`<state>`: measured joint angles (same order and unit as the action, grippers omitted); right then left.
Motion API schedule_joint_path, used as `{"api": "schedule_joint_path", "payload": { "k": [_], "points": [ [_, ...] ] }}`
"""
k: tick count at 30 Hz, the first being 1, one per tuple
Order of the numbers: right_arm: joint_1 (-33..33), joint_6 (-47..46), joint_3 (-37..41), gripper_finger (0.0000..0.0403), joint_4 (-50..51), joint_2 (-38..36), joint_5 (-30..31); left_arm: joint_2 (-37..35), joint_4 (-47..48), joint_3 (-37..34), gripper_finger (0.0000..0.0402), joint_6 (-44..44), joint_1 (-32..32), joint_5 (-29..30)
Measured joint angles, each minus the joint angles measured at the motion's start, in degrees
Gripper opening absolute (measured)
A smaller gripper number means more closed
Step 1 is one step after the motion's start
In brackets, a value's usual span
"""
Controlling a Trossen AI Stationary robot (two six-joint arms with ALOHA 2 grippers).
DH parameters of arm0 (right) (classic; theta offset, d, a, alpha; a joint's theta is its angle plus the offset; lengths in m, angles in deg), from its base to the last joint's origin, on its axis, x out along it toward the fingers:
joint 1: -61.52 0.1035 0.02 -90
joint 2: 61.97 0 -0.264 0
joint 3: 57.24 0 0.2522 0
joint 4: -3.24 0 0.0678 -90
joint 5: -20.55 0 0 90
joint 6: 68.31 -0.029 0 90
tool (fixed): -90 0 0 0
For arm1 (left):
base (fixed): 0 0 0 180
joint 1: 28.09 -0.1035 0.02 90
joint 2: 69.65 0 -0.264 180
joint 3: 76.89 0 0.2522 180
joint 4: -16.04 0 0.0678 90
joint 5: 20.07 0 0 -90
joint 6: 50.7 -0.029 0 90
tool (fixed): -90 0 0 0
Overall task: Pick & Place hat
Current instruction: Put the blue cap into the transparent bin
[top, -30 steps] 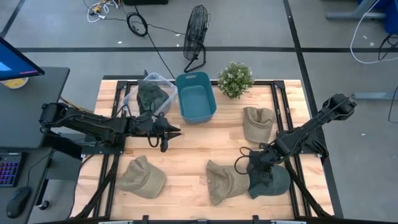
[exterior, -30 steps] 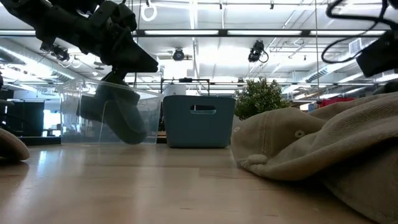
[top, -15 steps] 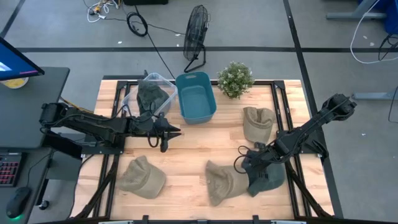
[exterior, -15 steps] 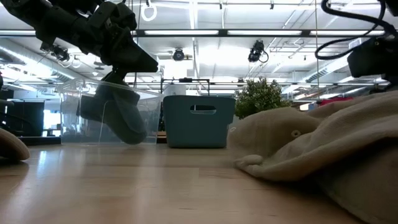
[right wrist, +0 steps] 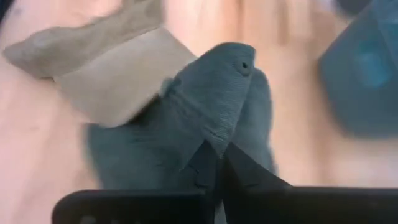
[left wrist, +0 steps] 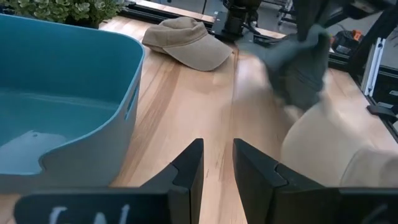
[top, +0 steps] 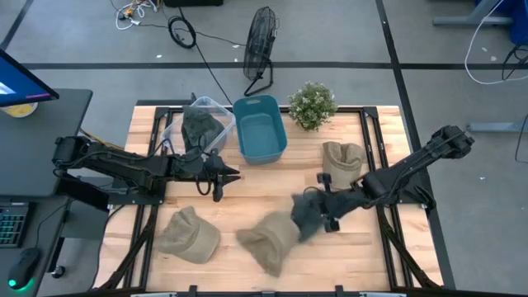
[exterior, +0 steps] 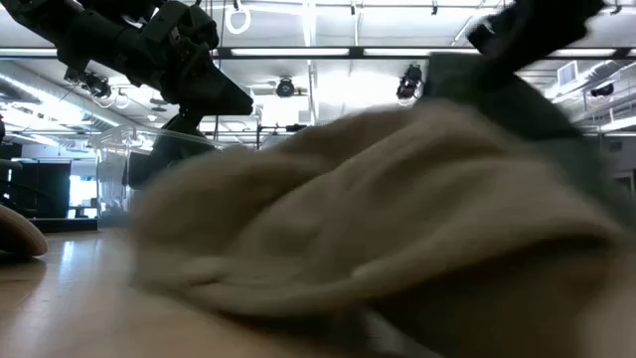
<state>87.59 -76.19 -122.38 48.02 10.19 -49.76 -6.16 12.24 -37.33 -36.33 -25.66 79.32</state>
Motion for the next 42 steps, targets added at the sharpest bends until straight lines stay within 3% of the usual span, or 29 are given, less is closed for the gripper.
{"api": "schedule_joint_path", "payload": {
  "k": [6, 11, 17, 25, 31, 42],
  "points": [
    [-5.86, 14.90, -3.52, 0.0006, -0.56, -0.04, 5.59, 0.00, -3.17, 0.00, 0.0087, -2.50, 0.00, -0.02],
    [-12.65, 22.31, -3.65, 0.0006, -13.28, 2.23, -0.92, 0.02, -8.32, 0.01, 0.0087, -11.63, 0.05, -0.06],
    [-19.85, 21.92, -3.63, 0.0005, -22.92, 10.64, -9.41, 0.02, -15.66, 0.18, 0.0109, -20.70, 0.07, -2.83],
    [-22.30, 21.93, -3.63, 0.0010, -35.83, 20.33, -17.04, 1.74, -16.11, 0.20, 0.0194, -22.42, -0.28, -3.65],
    [-22.30, 22.39, -6.36, 0.0010, -38.47, 23.51, -16.50, 6.86, -16.24, 0.22, 0.0237, -19.14, -0.28, -3.72],
    [-22.30, 23.98, -7.87, 0.0011, -35.35, 25.03, -15.73, 11.95, -24.31, 0.15, 0.0242, -17.94, 0.22, -3.75]
  ]
}}
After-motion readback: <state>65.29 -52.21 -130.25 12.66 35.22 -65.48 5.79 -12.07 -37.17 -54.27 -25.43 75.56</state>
